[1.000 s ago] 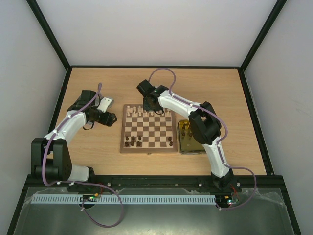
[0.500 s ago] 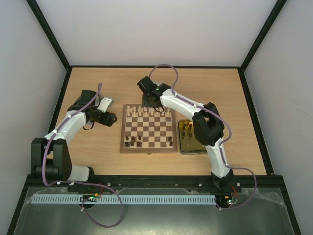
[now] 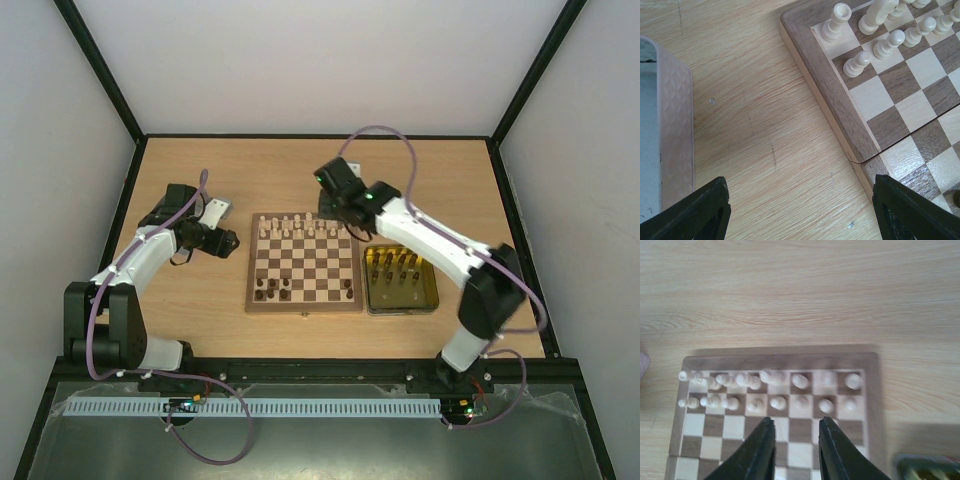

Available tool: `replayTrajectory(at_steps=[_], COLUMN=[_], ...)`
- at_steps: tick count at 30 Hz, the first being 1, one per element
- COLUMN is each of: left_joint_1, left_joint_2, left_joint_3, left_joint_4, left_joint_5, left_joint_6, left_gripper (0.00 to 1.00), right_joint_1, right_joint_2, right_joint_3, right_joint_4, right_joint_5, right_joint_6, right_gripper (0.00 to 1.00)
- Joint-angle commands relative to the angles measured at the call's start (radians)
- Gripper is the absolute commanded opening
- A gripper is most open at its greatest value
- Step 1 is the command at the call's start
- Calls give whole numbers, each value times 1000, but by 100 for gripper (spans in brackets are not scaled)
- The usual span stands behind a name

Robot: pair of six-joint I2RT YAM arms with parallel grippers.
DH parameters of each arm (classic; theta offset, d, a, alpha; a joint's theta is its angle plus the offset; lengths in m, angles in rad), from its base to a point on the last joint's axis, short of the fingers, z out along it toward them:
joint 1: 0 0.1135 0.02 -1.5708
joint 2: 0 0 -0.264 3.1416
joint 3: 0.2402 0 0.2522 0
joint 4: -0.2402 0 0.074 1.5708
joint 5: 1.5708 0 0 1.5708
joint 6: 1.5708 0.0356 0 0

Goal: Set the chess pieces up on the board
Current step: Place the chess piece on the chessboard, then pick up the chess piece from the storage box.

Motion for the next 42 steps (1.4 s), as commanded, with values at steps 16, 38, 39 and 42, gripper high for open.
replayTrajectory(at_steps=[16,38,39,42], left_joint_1=[7,7,8,8], left_joint_2=[-28,-13,-14,-15], left_joint_3=[-16,-18,-18,-18], left_joint_4=[0,2,2,2], left_joint_5=[0,15,15,15], left_joint_6=[-2,2,4,3], left_gripper=[79,79,78,79], right_joint_1=[-196,-207,-207,-209], right_joint_2=[-367,-283,-281,-274], right_joint_3=[-545,-636,-638,-646], right_joint_4=[52,145,148,163], right_joint_5=[-97,-126,-126,-126], right_joint_6=[-2,2,4,5], right_gripper=[31,26,26,25])
